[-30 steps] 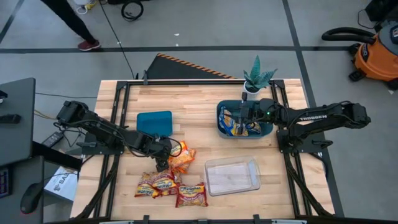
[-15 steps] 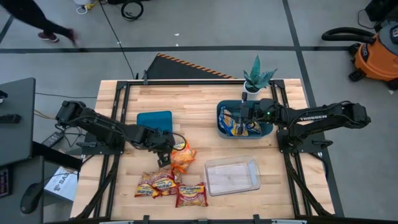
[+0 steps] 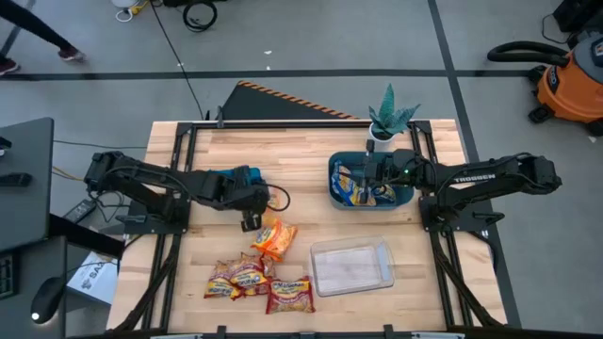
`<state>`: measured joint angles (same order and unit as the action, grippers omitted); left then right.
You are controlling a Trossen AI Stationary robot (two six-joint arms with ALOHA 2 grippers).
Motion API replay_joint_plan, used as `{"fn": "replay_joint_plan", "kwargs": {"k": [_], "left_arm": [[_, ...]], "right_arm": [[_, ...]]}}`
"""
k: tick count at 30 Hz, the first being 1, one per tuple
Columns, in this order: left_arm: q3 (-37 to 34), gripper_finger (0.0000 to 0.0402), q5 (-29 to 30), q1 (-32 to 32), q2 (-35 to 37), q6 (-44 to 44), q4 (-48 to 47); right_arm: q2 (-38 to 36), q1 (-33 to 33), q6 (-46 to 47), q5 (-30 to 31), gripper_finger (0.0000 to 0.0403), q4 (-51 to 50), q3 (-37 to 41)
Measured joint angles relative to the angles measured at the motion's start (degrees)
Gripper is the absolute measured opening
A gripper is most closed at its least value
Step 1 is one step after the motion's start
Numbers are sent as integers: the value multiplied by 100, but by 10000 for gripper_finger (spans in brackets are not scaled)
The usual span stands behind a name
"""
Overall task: Sort Maruchan noodles
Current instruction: Put the orange noodle pack into the blue bin
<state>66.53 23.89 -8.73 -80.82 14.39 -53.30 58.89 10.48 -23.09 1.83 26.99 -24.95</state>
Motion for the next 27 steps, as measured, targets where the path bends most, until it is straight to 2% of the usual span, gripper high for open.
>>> {"fn": "replay_joint_plan", "kwargs": {"k": [4,9,14,19,23,27], "left_arm": [[117,3,411,99,31,-220,-566],[117,3,622,262,403,-380,-902],[8,3,866,522,927,-415,-827],[-540,3,1048,940,1306,-400,-548],[-1135,3,938,1352,1482,-405,-40],[-1697,3,403,1657,1578,-489,604]], "right_arm": [[0,-2,30,0,105,-78,0],[2,-2,25,0,105,-80,0],[2,2,42,-40,105,-30,0],[4,-22,44,-131,105,11,0],[4,-24,42,-149,105,37,0],[4,-24,42,-151,105,10,0]]}}
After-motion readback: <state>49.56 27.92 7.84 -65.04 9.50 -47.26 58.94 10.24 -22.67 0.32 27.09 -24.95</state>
